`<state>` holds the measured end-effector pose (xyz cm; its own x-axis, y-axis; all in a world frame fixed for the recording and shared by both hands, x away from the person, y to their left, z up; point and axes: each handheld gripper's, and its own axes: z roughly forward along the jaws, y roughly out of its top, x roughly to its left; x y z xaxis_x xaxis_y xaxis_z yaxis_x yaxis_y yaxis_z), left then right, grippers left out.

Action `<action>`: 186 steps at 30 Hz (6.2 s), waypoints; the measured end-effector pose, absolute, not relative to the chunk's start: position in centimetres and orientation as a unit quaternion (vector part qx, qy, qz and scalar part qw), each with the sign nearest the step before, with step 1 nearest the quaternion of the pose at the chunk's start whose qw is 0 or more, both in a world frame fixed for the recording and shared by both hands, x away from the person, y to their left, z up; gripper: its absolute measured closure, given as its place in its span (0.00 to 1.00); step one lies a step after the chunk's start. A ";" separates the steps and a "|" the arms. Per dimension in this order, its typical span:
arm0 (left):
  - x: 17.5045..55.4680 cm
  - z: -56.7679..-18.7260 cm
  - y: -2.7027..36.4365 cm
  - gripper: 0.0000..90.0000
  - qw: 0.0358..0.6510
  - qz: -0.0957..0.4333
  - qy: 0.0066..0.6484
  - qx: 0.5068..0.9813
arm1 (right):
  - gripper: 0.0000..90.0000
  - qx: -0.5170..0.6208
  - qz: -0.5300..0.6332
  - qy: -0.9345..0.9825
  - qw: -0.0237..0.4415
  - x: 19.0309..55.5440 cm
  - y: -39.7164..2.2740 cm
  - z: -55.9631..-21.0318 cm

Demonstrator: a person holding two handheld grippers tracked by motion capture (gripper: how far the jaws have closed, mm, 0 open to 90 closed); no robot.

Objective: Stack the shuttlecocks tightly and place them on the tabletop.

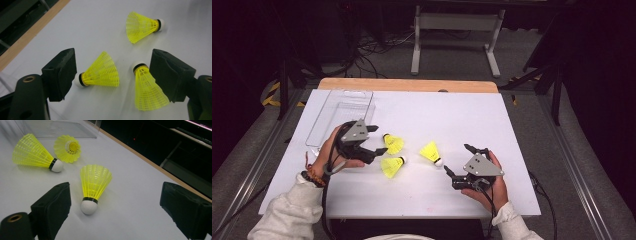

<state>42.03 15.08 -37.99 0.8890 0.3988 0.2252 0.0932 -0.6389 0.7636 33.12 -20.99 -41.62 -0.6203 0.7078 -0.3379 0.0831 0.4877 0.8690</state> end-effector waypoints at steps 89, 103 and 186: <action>51.2 -40.8 6.1 0.92 0.171 0.171 0.273 0.931 | 0.14 0.228 0.412 0.822 0.320 33.1 -20.4 -42.3; 51.2 -40.1 6.8 0.72 0.197 0.177 0.277 0.924 | 0.13 0.226 0.411 0.824 0.318 33.1 -20.3 -42.4; 50.6 -40.3 4.4 0.86 0.213 0.173 0.294 0.915 | 0.13 0.214 0.406 0.834 0.306 32.9 -20.0 -42.6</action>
<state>50.61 4.43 -40.34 0.7674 0.6122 0.1906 0.4648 -0.7359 0.4924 32.88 -19.99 -42.58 -0.7218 0.6050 -0.3361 0.1089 0.5789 0.8081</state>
